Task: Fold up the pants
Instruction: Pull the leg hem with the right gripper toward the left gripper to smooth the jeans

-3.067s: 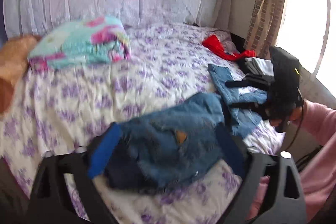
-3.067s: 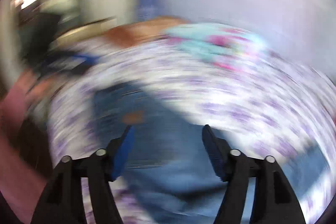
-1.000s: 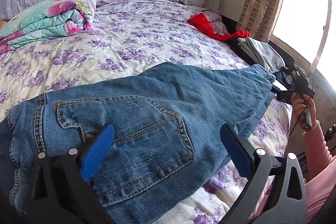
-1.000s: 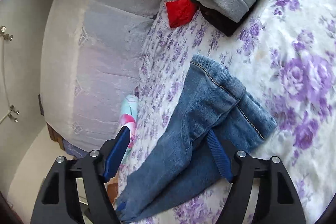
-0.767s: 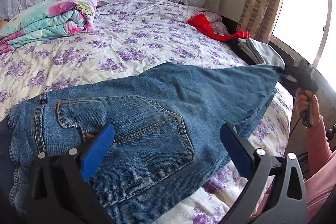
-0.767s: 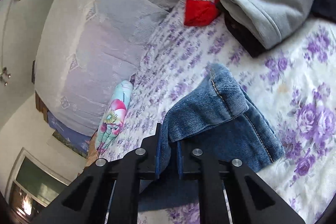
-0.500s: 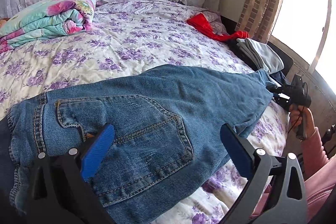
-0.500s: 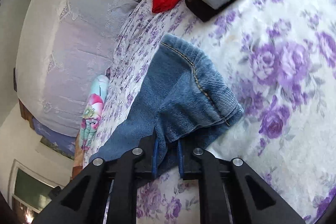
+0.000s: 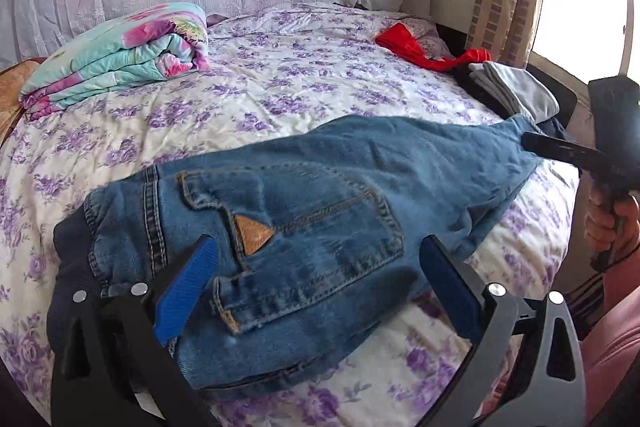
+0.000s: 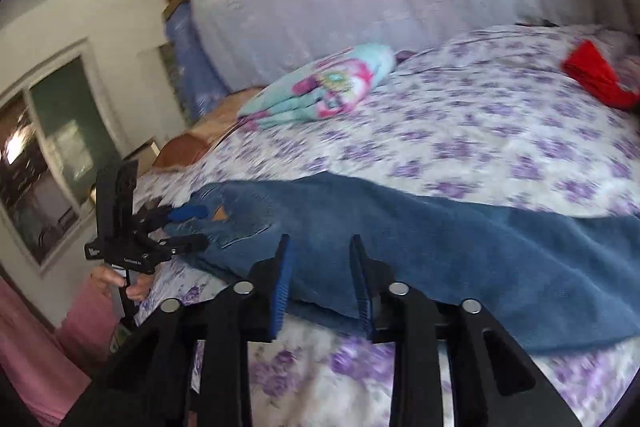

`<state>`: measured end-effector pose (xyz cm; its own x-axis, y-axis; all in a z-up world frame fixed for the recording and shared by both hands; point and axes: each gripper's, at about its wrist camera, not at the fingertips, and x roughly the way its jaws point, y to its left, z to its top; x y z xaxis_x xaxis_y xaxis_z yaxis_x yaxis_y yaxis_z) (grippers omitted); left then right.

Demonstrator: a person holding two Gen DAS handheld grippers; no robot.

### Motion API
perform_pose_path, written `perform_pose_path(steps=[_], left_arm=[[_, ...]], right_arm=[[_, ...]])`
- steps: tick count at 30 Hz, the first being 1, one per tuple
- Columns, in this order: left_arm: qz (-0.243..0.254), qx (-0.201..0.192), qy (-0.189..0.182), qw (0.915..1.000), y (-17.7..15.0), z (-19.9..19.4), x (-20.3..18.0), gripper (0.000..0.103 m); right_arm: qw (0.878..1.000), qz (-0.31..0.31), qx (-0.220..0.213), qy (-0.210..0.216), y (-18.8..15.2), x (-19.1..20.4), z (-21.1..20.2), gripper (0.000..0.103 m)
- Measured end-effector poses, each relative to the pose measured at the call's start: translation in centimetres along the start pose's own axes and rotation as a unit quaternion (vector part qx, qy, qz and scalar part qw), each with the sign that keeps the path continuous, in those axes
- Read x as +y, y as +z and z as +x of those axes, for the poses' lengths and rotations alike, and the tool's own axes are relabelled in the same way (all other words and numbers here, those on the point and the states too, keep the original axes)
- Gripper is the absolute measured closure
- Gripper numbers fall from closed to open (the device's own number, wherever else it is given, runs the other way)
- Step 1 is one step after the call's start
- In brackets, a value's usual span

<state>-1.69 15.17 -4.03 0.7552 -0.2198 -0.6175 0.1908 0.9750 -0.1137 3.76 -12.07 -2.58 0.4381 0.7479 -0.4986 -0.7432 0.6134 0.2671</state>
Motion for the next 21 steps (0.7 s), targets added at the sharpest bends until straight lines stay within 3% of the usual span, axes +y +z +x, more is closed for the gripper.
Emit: perform_pose_path(steps=[3, 5, 8, 11, 13, 15, 18, 19, 21], left_arm=[[0.008, -0.008, 0.002, 0.9999, -0.6, -0.4, -0.1, 0.005], [0.008, -0.01, 0.004, 0.9999, -0.8, -0.6, 0.1, 0.005], [0.004, -0.01, 0.003, 0.9999, -1.0, -1.0, 0.4, 0.005], [-0.007, -0.016, -0.007, 0.9998, -0.1, -1.6, 0.4, 0.005], [0.002, -0.034, -0.029, 0.999, 1.1, -2.1, -0.3, 0.005], [0.027, -0.051, -0.04, 0.9975, 1.8, -2.1, -1.7, 0.005], [0.048, -0.049, -0.065, 0.9955, 2.3, -0.7, -2.8, 0.005], [0.047, -0.029, -0.077, 0.9955, 2.0, 0.6, -2.9, 0.005], [0.04, 0.016, -0.077, 0.9961, 1.3, 2.8, -2.8, 0.005]], right_arm=[[0.998, -0.022, 0.062, -0.006, -0.3, 1.8, 4.7, 0.082], [0.991, -0.001, 0.132, 0.026, -2.8, 1.9, 6.8, 0.083], [0.991, -0.032, 0.126, 0.023, -4.6, 2.9, 5.1, 0.083], [0.99, 0.001, 0.136, 0.047, -3.6, 1.8, 3.8, 0.083], [0.991, 0.024, 0.116, 0.062, -2.6, 0.8, 2.6, 0.082], [0.994, 0.032, 0.091, 0.057, -0.9, 0.0, 2.2, 0.06], [0.995, 0.022, 0.077, 0.056, 1.7, -1.0, 2.3, 0.057], [0.995, 0.017, 0.076, 0.056, 2.9, -1.4, 2.6, 0.055], [0.996, 0.008, 0.074, 0.051, 5.0, -2.1, 3.4, 0.036]])
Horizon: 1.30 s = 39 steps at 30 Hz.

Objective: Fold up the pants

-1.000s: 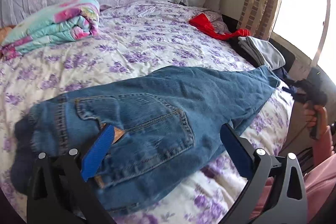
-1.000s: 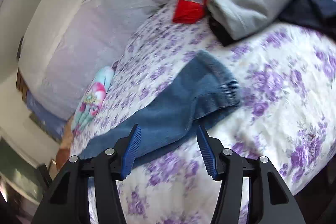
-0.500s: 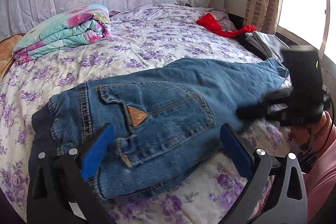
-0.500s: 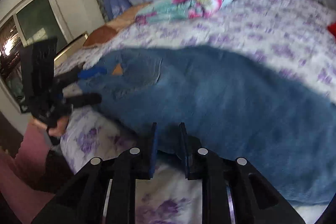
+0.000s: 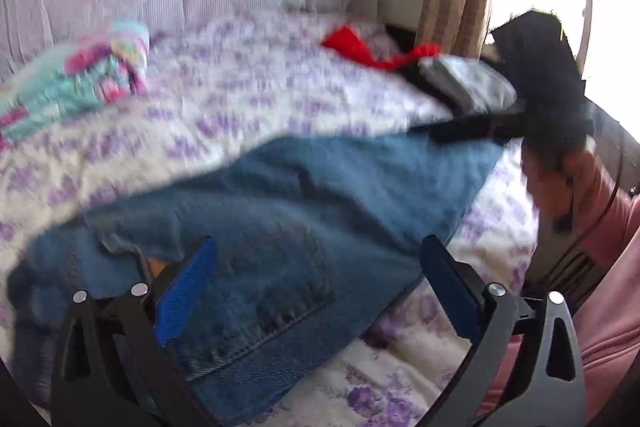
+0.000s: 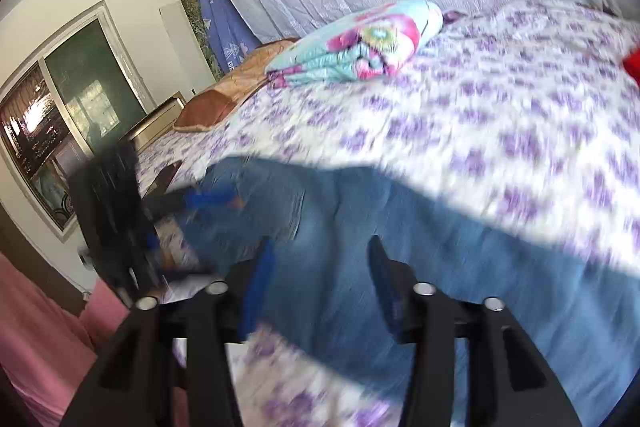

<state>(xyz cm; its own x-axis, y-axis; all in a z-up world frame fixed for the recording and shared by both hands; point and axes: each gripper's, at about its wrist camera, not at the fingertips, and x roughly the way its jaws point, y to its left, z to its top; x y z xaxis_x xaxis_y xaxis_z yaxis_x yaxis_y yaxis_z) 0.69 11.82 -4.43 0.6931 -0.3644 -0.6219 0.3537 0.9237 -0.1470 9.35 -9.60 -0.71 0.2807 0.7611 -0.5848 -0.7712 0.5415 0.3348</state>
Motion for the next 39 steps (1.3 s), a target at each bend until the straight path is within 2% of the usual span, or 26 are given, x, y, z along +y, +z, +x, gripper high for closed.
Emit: perform_pose_path(steps=[1, 3, 6, 8, 10, 12, 14, 18, 21, 23, 25, 26, 28, 30, 32, 33, 35, 37, 38, 39], left_arm=[[-0.002, 0.009, 0.001, 1.0, -0.2, 0.3, 0.1, 0.005], [-0.006, -0.007, -0.019, 0.9998, -0.1, -0.3, 0.3, 0.005], [-0.029, -0.006, -0.035, 0.999, -0.2, -0.1, 1.2, 0.005], [-0.029, -0.007, -0.037, 0.9989, -0.2, -0.1, 1.2, 0.005], [-0.028, -0.006, -0.037, 0.9989, -0.2, -0.1, 1.2, 0.005], [-0.032, -0.006, -0.043, 0.9985, -0.2, -0.2, 1.4, 0.005], [-0.041, -0.009, -0.055, 0.9976, -0.2, -0.3, 1.7, 0.005], [-0.059, -0.013, -0.077, 0.9952, -0.1, -0.3, 2.4, 0.005], [-0.062, -0.013, -0.082, 0.9946, -0.1, -0.4, 2.5, 0.005], [-0.064, -0.013, -0.084, 0.9943, 0.0, -0.3, 2.5, 0.005], [-0.067, -0.013, -0.088, 0.9938, 0.0, -0.3, 2.6, 0.005], [-0.068, -0.014, -0.089, 0.9936, 0.0, -0.3, 2.7, 0.005], [-0.069, -0.014, -0.09, 0.9934, 0.0, -0.3, 2.6, 0.005], [-0.07, -0.014, -0.09, 0.9934, -0.1, -0.3, 2.6, 0.005], [-0.07, -0.014, -0.091, 0.9933, -0.1, -0.3, 2.7, 0.005], [-0.071, -0.014, -0.091, 0.9933, -0.1, -0.3, 2.7, 0.005], [-0.071, -0.014, -0.091, 0.9932, -0.1, -0.3, 2.7, 0.005], [-0.071, -0.013, -0.09, 0.9933, -0.1, -0.3, 2.7, 0.005], [-0.072, -0.012, -0.09, 0.9933, -0.1, -0.3, 2.7, 0.005], [-0.074, -0.012, -0.091, 0.9931, -0.1, -0.3, 2.8, 0.005]], right_arm=[[1.0, -0.013, 0.005, -0.005, 1.2, -0.5, 0.6, 0.034], [0.999, -0.035, 0.026, -0.014, 2.9, -1.6, 2.2, 0.032], [0.996, -0.046, 0.077, -0.022, 5.0, -3.6, 5.7, 0.032], [0.991, -0.038, 0.129, 0.002, 5.7, -4.7, 8.3, 0.032], [0.981, -0.036, 0.187, 0.033, 5.6, -4.9, 10.2, 0.032], [0.972, -0.048, 0.221, 0.066, 5.3, -4.1, 10.6, 0.032], [0.965, -0.08, 0.234, 0.08, 5.1, -2.6, 9.9, 0.031], [0.955, -0.152, 0.236, 0.099, 4.5, -0.1, 8.0, 0.03], [0.944, -0.178, 0.252, 0.115, 4.0, -0.1, 8.0, 0.03], [0.943, -0.164, 0.27, 0.101, 4.0, -1.4, 9.4, 0.03], [0.941, -0.132, 0.288, 0.115, 4.3, -3.0, 10.9, 0.03], [0.937, -0.115, 0.302, 0.134, 4.4, -3.6, 11.6, 0.03], [0.92, -0.074, 0.332, 0.195, 4.4, -4.5, 13.1, 0.028], [0.9, -0.029, 0.338, 0.274, 4.7, -4.8, 14.2, 0.027], [0.887, 0.0, 0.33, 0.323, 5.1, -4.8, 15.2, 0.026], [0.886, 0.009, 0.321, 0.336, 5.3, -4.8, 15.8, 0.026], [0.895, 0.019, 0.293, 0.336, 6.1, -5.4, 16.4, 0.026], [0.912, 0.026, 0.253, 0.32, 7.3, -7.1, 16.5, 0.037], [0.911, 0.038, 0.258, 0.319, 7.3, -8.1, 17.0, 0.058], [0.912, 0.059, 0.264, 0.309, 7.1, -9.4, 17.7, 0.086]])
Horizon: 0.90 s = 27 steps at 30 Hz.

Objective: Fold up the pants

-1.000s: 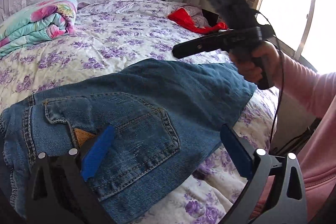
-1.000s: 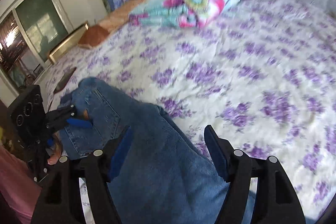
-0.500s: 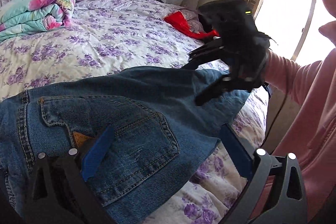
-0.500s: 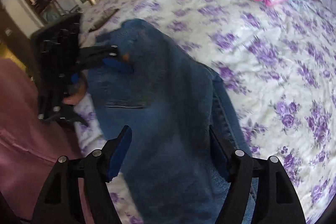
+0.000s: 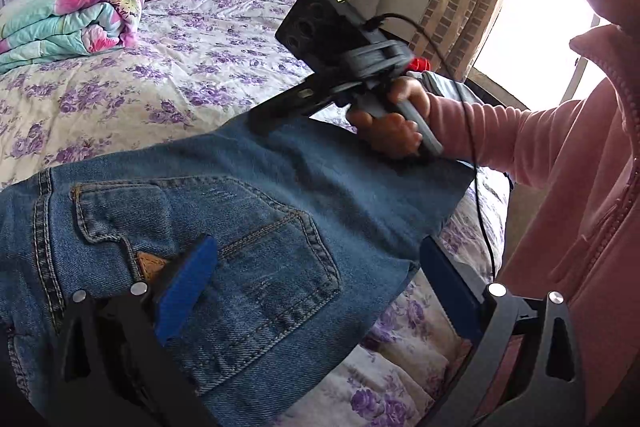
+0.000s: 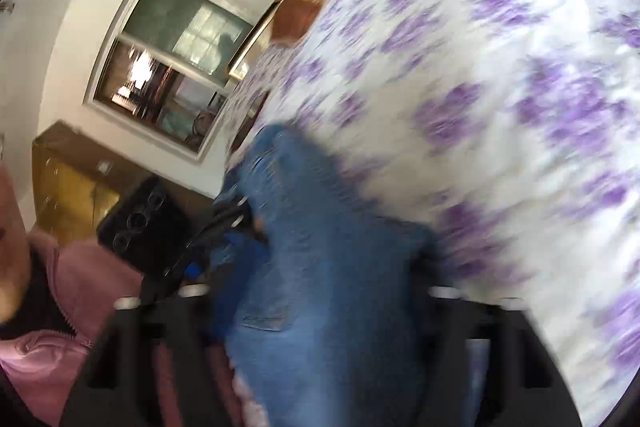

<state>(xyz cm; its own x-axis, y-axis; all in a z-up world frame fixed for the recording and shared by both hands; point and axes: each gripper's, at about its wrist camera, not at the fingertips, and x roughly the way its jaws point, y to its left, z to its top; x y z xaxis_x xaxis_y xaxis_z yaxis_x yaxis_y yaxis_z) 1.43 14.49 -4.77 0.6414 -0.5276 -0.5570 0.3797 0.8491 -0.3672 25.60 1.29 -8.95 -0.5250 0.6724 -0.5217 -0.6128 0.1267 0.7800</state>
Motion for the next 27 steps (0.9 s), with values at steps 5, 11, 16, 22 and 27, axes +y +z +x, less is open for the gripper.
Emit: perform_pose_path(steps=[5, 11, 16, 22, 27], left_arm=[[0.0, 0.002, 0.0, 1.0, -0.1, 0.1, -0.1, 0.005], [0.002, 0.002, 0.002, 1.0, 0.0, 0.1, 0.0, 0.005], [0.003, 0.001, 0.003, 1.0, 0.1, 0.1, 0.0, 0.005], [0.005, 0.002, 0.005, 1.0, 0.2, 0.3, 0.1, 0.005], [0.01, 0.006, 0.011, 0.9999, 0.1, 0.3, 0.0, 0.005]], right_arm=[[1.0, 0.014, -0.01, -0.01, -0.5, -0.6, -0.6, 0.089], [0.974, 0.008, -0.125, -0.19, -2.7, 2.8, -7.1, 0.046], [0.958, -0.061, -0.206, -0.189, -8.0, 10.3, -5.4, 0.046], [0.955, -0.022, -0.202, -0.215, -10.6, 10.0, 2.1, 0.048], [0.935, -0.032, -0.187, -0.299, -13.6, 8.0, -1.5, 0.073]])
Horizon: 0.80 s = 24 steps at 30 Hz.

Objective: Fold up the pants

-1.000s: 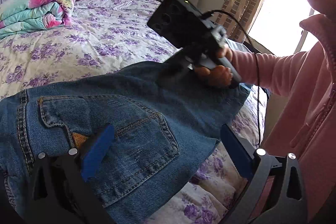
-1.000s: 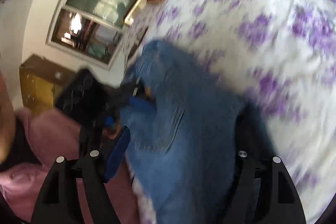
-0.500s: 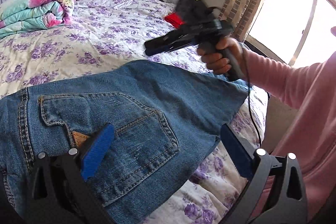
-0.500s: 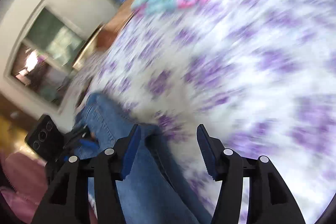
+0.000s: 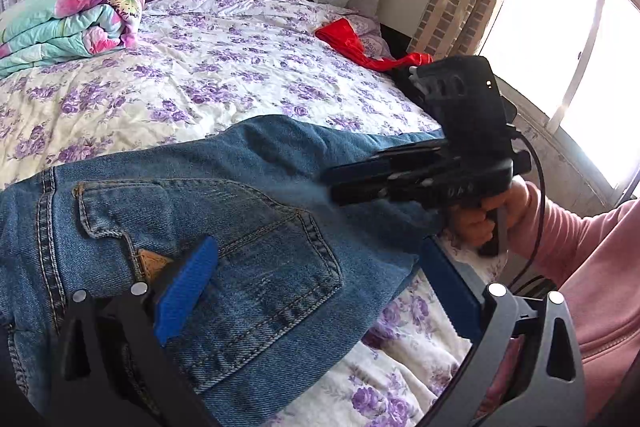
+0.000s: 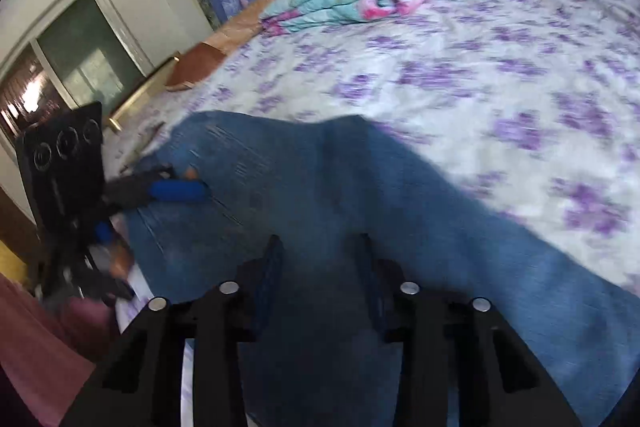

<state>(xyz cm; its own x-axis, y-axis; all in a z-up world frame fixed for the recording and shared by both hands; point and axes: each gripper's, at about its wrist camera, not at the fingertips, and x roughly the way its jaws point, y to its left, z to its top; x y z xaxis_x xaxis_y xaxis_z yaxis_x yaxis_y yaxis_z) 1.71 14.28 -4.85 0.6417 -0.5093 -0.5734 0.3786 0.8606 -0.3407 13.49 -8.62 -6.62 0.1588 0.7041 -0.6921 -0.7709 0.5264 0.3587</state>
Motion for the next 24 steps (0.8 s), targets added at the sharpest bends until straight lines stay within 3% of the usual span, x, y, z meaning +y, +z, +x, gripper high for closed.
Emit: perform_pose_path(steps=[1, 3, 5, 6, 7, 8, 9, 11, 12, 15, 17, 21, 22, 24], left_arm=[[0.0, 0.0, 0.001, 1.0, 0.0, 0.0, 0.0, 0.005], [0.001, 0.001, 0.0, 1.0, 0.0, 0.0, 0.0, 0.005], [0.002, 0.001, 0.002, 1.0, 0.0, 0.1, 0.0, 0.005], [0.003, 0.002, 0.005, 1.0, 0.0, 0.1, 0.0, 0.005], [0.004, 0.002, 0.009, 1.0, 0.0, 0.1, 0.0, 0.005], [0.006, 0.003, 0.013, 0.9999, 0.0, 0.1, -0.1, 0.005], [0.008, 0.004, 0.018, 0.9998, 0.0, 0.2, -0.2, 0.005], [0.013, 0.008, 0.03, 0.9994, 0.0, 0.2, -0.5, 0.005], [0.014, 0.01, 0.038, 0.9991, 0.0, 0.2, -0.7, 0.005], [0.007, 0.016, 0.06, 0.998, 0.5, 0.0, -1.8, 0.005], [0.008, 0.01, 0.043, 0.999, 0.8, -0.2, -2.9, 0.005], [0.046, 0.003, 0.015, 0.9988, 1.3, 0.9, -5.6, 0.005], [0.053, 0.01, 0.014, 0.9985, 1.2, 1.8, -5.9, 0.005], [0.05, 0.029, 0.015, 0.9982, 1.0, 3.4, -5.9, 0.005]], right_arm=[[1.0, 0.005, -0.003, -0.02, -0.5, -1.9, -1.5, 0.079], [0.998, 0.015, -0.009, -0.062, -1.7, -5.3, -3.9, 0.103], [0.993, 0.05, -0.031, -0.098, -3.0, -9.6, -7.7, 0.103], [0.984, 0.064, -0.043, -0.163, -3.6, -11.5, -9.2, 0.103], [0.964, 0.074, -0.055, -0.249, -4.5, -13.3, -11.3, 0.098], [0.94, 0.092, -0.064, -0.322, -5.3, -14.7, -13.0, 0.074], [0.933, 0.115, -0.082, -0.331, -6.1, -15.7, -14.8, 0.07], [0.945, 0.158, -0.129, -0.255, -7.3, -16.3, -18.2, 0.067], [0.945, 0.162, -0.143, -0.247, -7.6, -16.0, -19.4, 0.06], [0.931, 0.142, -0.16, -0.296, -8.1, -15.1, -22.5, 0.05], [0.927, 0.148, -0.15, -0.309, -8.7, -16.7, -24.1, 0.047], [0.955, 0.172, -0.083, -0.225, -9.2, -20.1, -22.1, 0.046], [0.96, 0.163, -0.064, -0.22, -9.1, -20.0, -20.9, 0.051], [0.958, 0.136, -0.037, -0.251, -9.2, -19.1, -19.8, 0.091]])
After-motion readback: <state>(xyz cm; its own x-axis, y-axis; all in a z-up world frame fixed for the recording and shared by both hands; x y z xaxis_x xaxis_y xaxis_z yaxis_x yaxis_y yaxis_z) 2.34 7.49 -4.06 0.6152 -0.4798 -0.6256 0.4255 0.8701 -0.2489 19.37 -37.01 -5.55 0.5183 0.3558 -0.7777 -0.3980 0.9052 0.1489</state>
